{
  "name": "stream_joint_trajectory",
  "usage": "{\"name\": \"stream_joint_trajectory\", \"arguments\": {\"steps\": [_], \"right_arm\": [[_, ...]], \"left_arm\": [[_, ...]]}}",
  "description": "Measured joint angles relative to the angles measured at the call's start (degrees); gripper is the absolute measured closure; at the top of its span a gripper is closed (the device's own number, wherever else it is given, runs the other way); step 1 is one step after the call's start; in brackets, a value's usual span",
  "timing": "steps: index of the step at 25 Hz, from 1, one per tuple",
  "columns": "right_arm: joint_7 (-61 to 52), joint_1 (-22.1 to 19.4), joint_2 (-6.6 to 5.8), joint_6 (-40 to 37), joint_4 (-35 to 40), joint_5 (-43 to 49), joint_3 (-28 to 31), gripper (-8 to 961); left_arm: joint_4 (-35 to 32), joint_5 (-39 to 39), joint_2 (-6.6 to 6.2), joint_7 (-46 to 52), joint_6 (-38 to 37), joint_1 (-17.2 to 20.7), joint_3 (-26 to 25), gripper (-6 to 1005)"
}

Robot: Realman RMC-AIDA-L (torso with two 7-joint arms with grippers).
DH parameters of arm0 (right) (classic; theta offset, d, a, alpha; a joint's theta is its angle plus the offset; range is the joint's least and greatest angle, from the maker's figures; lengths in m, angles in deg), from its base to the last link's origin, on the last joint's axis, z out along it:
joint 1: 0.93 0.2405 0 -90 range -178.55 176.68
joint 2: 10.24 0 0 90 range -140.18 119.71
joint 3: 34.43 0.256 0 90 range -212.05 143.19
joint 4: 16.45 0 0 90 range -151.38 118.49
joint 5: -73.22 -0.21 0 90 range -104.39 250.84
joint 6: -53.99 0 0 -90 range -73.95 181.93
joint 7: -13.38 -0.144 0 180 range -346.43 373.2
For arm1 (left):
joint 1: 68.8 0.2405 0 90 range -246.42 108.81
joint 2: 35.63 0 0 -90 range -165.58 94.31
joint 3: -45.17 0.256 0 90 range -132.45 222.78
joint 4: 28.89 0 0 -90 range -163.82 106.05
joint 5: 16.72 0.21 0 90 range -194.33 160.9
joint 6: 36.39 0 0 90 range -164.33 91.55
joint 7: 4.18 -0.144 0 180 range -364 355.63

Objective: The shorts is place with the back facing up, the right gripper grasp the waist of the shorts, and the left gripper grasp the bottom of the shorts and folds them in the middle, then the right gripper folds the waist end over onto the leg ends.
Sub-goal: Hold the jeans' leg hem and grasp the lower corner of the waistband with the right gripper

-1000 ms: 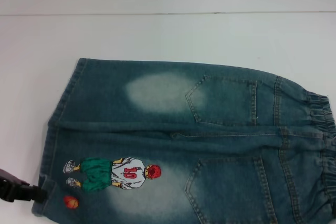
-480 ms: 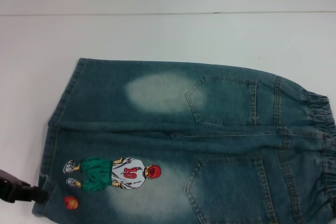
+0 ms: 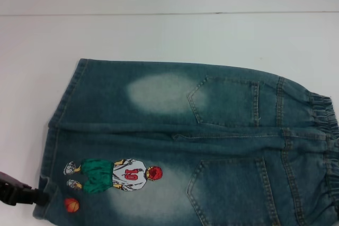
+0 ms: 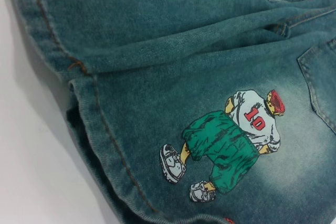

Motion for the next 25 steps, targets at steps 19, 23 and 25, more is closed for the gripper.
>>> {"name": "stream_joint_trajectory", "arguments": {"steps": [19,23,25], "right_arm": [[0.26,-0.67,-0.23,0.12,0.14,0.34,1.56,569],[0.26,-1.12,-0.47,0.21,0.18,0.34,1.62,672],[0.26,-1.26,-0.59,0.27,0.18,0.32,1.61,679]], "left_arm": [[0.12,0.0,0.16,0.03,0.0,-0.03,0.0,953],[0.11,0.0,0.16,0.09,0.01,-0.07,0.0,951],[0.1,0.0,0.16,0.14,0.02,-0.11,0.0,950]]}}
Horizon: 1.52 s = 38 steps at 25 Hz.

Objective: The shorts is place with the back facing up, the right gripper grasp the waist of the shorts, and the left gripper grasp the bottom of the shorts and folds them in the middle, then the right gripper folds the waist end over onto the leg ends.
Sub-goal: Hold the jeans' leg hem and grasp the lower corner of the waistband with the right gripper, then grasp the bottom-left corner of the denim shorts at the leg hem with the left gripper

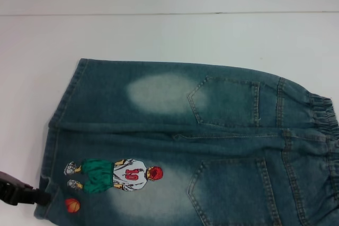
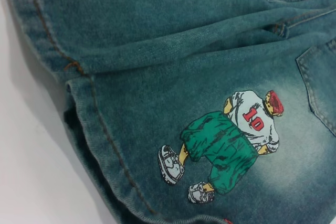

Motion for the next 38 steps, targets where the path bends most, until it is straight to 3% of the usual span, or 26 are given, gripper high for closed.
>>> {"name": "stream_joint_trajectory", "arguments": {"steps": [13,18,38], "right_arm": [[-0.59,0.45,-0.33,0.29,0.0,-0.25,0.18,766],[-0.67,0.67,-0.36,0.44,0.0,-0.12,0.19,889],[-0.19,2.07,-0.14,0.78,0.0,-0.6,4.3,901]], "left_arm": [[-0.26,0.0,0.27,0.25,0.08,0.15,0.0,950],[-0.33,0.0,0.41,0.26,0.08,0.18,-0.17,950],[-2.03,-3.78,-0.74,-0.91,-0.37,0.44,-3.78,951]]}}
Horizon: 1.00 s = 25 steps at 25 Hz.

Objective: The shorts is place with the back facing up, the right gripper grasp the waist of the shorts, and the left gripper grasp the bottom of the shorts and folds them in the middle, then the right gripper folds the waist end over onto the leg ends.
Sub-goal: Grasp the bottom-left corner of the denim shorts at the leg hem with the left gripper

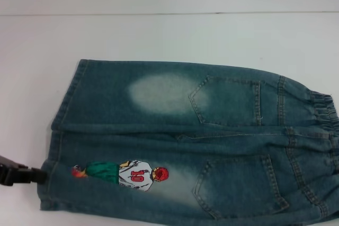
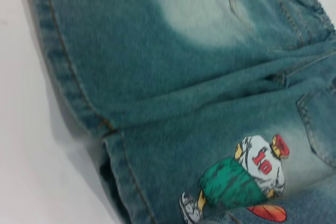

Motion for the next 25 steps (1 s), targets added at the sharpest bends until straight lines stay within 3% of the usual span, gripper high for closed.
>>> {"name": "stream_joint_trajectory", "arguments": {"steps": [17,25], "right_arm": [[-1.53,2.54,-0.83,-0.64,2.94,-3.35,0.04,900],[-1.66,2.99,-0.5,-0.29,2.97,-3.14,-0.35,900]], "left_arm": [[-3.2,-7.4,-0.68,0.68,0.37,0.39,-3.73,951],[-3.24,-7.17,-0.57,1.66,0.19,0.7,-3.3,947]]}}
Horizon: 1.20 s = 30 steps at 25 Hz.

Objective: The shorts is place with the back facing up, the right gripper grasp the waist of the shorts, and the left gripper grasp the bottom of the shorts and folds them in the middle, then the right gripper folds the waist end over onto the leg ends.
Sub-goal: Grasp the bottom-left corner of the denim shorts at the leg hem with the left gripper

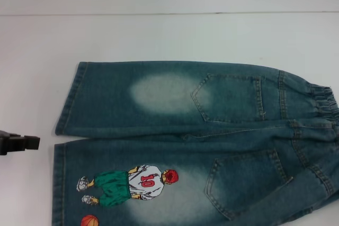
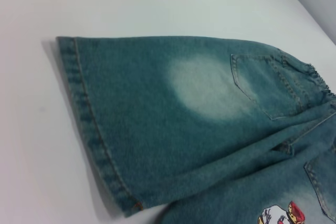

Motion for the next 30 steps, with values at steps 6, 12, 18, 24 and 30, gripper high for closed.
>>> {"name": "stream_joint_trajectory", "arguments": {"steps": [6,12,18,24,30], "right_arm": [[0.34,-0.02,0.55,0.5,-0.1,0.35,-0.1,900],[0.49,-0.26,0.68,0.81,-0.1,0.41,-0.18,902],[0.52,-0.05,0.71,0.88,-0.2,0.42,-0.75,903],[0.53,0.3,0.72,0.7,-0.3,0.42,-0.8,902],[0.54,0.57,0.72,0.53,-0.31,0.42,-0.8,901]], "left_arm": [[0.8,1.12,-0.48,2.38,-2.07,0.32,2.88,940],[0.23,3.37,-0.66,3.96,-6.69,0.09,4.28,933],[0.23,6.88,-0.86,4.76,-8.39,-0.06,4.79,900],[0.58,9.83,-0.48,4.89,-9.74,0.13,7.77,612],[0.62,10.82,-0.33,5.7,-9.64,0.0,8.72,552]]}}
